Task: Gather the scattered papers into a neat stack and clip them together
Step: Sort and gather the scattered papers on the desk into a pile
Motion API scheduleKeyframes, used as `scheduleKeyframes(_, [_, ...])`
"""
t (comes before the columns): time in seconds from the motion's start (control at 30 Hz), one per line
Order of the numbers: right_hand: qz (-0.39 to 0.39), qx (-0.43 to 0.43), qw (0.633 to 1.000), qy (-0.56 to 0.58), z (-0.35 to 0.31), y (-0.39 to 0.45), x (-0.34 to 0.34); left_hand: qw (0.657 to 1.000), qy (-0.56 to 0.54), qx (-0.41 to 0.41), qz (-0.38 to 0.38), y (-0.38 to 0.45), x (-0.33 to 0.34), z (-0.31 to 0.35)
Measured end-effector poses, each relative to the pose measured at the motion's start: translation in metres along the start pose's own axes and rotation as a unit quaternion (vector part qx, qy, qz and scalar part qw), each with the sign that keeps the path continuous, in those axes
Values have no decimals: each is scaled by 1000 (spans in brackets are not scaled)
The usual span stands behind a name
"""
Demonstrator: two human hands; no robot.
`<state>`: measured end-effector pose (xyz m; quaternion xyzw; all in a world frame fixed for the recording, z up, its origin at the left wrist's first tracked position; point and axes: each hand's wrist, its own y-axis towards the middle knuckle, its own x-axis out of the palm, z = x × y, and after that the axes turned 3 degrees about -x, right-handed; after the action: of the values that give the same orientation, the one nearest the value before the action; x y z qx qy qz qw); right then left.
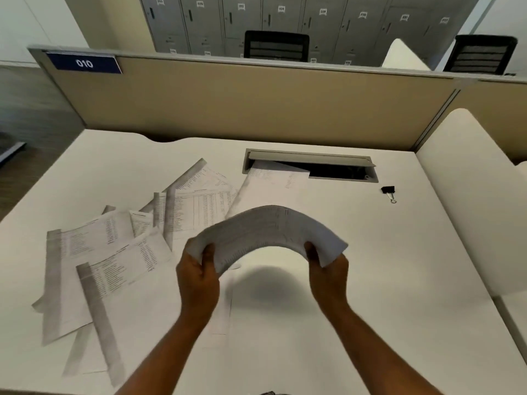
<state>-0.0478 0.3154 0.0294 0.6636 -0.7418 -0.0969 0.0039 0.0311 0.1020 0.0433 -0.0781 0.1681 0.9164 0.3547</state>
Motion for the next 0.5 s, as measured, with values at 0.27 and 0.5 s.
scheduleKeyframes(0.27, [-91,43,993,-59,44,-42,6,996,-9,-88,0,-58,18,-30])
scheduleKeyframes(0.5, [-72,-262,934,-230,8,-12,-15,996,10,-80,-41,-45,12,-36])
